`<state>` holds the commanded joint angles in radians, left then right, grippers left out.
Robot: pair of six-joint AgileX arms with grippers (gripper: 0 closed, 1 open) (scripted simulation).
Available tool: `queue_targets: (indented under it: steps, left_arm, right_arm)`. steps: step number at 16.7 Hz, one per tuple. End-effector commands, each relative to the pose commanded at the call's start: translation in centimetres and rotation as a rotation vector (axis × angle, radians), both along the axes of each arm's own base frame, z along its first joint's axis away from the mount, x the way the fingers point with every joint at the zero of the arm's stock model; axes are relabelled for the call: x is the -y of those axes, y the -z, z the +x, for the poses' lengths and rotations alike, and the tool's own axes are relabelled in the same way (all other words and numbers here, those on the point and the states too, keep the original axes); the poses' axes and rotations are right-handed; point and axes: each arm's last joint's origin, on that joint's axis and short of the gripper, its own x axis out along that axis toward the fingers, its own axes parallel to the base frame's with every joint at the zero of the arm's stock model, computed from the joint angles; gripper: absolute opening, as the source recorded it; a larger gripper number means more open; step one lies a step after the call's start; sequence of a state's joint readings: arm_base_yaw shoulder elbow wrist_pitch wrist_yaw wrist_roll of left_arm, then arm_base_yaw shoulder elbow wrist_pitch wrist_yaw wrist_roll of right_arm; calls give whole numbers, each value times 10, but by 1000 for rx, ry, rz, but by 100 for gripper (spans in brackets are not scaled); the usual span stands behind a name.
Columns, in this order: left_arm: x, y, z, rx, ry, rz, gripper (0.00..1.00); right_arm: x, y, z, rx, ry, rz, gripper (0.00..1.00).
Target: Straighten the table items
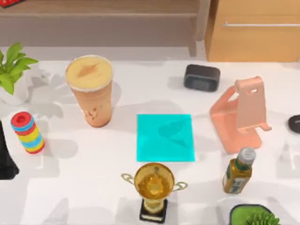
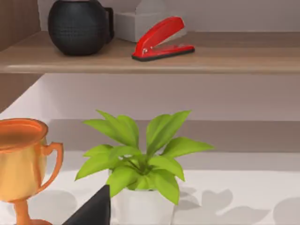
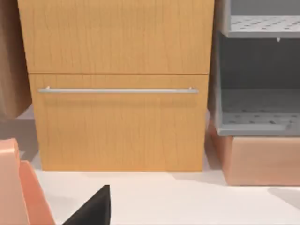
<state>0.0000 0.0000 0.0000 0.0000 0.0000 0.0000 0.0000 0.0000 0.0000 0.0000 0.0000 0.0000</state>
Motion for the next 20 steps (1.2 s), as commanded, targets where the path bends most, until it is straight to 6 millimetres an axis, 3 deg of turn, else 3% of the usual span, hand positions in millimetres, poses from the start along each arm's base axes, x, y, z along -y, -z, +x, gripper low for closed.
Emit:
queue_targets:
  steps: [5,11,15,20]
  left_arm:
    - [0,0,0,0,0,0,100]
    - [0,0,0,0,0,0,100]
    - [0,0,0,0,0,0,100]
    - [0,0,0,0,0,0,100]
  right_arm:
    - [-2,-8,1,-52,-28,-57,100]
    - [-13,-48,23,-356,-210,-377,100]
    - [-25,-71,69,-635,-431,-649,100]
    - [-37,-67,150,-949,-756,-913,100]
